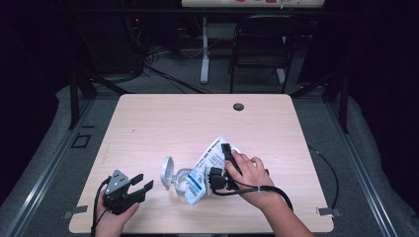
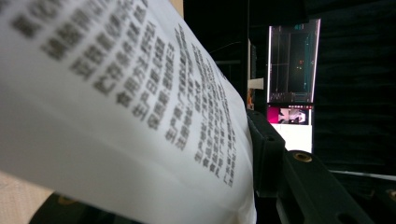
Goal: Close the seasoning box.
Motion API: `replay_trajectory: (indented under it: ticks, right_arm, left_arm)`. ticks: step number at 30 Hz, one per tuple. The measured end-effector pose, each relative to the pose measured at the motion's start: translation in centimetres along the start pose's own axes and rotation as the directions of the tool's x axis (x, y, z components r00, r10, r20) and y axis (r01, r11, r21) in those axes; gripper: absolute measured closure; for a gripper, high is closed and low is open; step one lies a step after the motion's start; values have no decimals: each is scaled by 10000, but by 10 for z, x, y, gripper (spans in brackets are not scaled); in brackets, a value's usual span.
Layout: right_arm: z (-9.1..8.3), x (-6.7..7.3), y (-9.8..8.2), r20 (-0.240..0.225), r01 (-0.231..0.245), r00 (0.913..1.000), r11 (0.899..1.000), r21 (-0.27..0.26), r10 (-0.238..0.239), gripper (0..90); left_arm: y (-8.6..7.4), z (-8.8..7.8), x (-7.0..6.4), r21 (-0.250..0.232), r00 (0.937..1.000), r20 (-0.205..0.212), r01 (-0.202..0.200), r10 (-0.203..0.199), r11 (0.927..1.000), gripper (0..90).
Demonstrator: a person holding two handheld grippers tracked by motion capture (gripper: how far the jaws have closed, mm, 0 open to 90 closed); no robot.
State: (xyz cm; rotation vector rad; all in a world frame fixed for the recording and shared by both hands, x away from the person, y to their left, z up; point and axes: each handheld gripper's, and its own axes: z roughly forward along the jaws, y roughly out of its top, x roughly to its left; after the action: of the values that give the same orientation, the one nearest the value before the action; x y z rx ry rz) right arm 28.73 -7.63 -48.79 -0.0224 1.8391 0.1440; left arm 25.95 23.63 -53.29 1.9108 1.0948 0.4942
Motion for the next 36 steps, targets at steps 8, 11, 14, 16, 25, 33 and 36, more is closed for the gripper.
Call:
replay_trajectory:
  ticks: [8,11,14,16,25,33,36]
  right_arm:
    - [0,3,-2,-187,-189,9996,9998,27,190,650]
    - [1,4,-2,-247,-432,9988,9990,-115,429,650]
    - [1,5,-2,-330,-536,9980,9985,-96,532,650]
    - [1,6,-2,-368,-604,9975,9981,-102,600,651]
    - [0,7,-4,-593,-911,9941,9958,33,911,651]
    - [0,9,-7,-811,-1333,9877,9910,107,1337,651]
    - [1,10,-8,-856,-1492,9851,9888,83,1494,652]
  left_arm:
    - [-1,1,0,-54,10000,37,46,-46,10000,527]
    - [-1,1,0,-61,10000,40,39,-38,10000,527]
    - [-1,1,0,-43,10000,39,52,-52,10000,527]
    - [-1,1,0,-48,10000,28,70,-70,10000,527]
    - [-1,1,1,-55,10000,6,94,-94,9999,527]
    - [-1,1,1,-66,10000,25,76,-75,9999,527]
    - [-1,2,1,-53,10000,22,75,-75,10000,527]
